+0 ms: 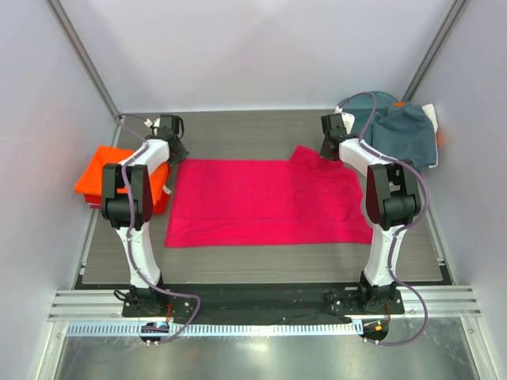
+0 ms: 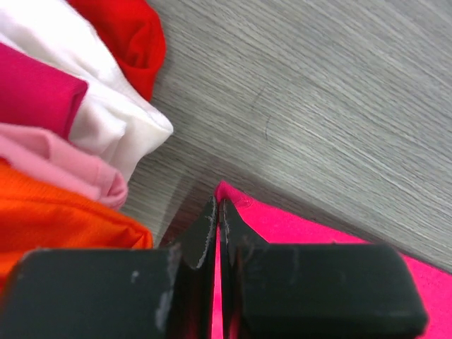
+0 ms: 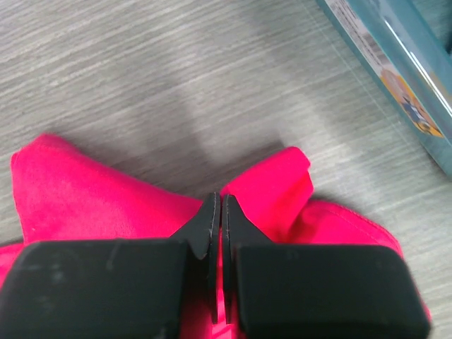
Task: Fold and stack the t-shirts
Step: Fold the tshirt
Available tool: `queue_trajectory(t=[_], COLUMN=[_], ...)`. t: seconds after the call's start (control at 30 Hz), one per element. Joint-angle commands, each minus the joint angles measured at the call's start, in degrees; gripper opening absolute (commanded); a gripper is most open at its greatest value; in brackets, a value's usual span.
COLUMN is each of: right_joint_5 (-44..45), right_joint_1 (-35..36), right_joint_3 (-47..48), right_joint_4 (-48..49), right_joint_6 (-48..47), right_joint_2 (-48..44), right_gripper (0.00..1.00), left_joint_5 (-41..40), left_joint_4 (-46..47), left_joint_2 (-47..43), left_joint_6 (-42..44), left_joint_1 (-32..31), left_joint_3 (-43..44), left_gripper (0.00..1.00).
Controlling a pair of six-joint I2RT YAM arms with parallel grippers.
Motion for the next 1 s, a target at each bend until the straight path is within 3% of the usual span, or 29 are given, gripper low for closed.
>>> queue_trajectory(t=[0.0,0.5,0.97], right_joint_5=[1.7,1.3,-0.6], right_joint_1=[-0.1,0.0,0.1], right_joint_3=[-1.6,-13.0,-19.8], right_joint_4=[2.1,2.5,2.1], right_joint_6=[1.0,1.0,-0.2], right_joint_2=[-5.3,-17.6,-25.7], right_gripper=[0.01,0.01,0.01], left_joint_5=[-2.8,-3.7,-4.2], left_joint_4=[4.6,14.1,20.7], left_joint_2=[-4.9,-9.2,-18.8], left_joint_6=[0.5,3.6,-0.1], left_joint_1=[-0.3,-1.4,-1.6], left_joint_3=[-1.8,-10.6,-21.4], left_gripper=[0.0,0.0,0.0])
